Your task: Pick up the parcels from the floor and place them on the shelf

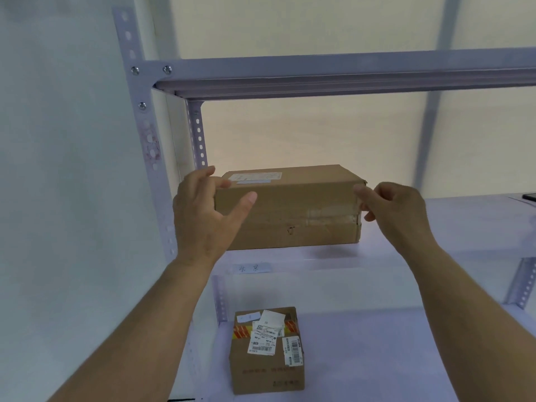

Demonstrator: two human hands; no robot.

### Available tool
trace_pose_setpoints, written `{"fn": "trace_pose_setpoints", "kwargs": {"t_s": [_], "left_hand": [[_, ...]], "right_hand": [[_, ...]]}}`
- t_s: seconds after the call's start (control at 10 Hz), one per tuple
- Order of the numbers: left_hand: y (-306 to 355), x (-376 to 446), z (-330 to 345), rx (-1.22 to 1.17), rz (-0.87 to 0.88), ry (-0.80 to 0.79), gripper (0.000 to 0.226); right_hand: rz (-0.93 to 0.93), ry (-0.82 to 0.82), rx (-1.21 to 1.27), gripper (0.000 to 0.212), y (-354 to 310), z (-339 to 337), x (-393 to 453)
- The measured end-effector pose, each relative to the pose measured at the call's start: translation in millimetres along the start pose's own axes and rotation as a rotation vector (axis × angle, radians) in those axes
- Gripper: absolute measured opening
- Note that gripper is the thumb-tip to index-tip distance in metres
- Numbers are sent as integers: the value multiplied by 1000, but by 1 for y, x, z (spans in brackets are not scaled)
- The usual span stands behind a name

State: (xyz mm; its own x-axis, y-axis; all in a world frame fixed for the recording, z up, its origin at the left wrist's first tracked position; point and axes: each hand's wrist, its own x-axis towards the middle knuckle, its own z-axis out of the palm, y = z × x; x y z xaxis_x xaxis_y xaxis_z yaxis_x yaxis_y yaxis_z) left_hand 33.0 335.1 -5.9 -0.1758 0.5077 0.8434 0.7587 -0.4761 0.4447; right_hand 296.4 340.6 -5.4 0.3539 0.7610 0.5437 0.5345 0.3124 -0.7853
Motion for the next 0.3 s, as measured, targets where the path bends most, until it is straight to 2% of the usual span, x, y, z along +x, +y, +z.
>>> {"fn": "trace_pose_setpoints", "kwargs": {"t_s": [0.1, 0.2, 0.3], "left_hand": [[6, 2, 1, 54, 108, 33, 52], [6, 3, 7, 120, 211, 33, 65], [16, 2, 6, 139, 98, -154, 90]], "right_hand": [[-41, 1, 0, 57, -13, -4, 0], [-78, -26, 3, 54, -20, -4, 0], [-67, -53, 15, 44, -30, -5, -6]]}}
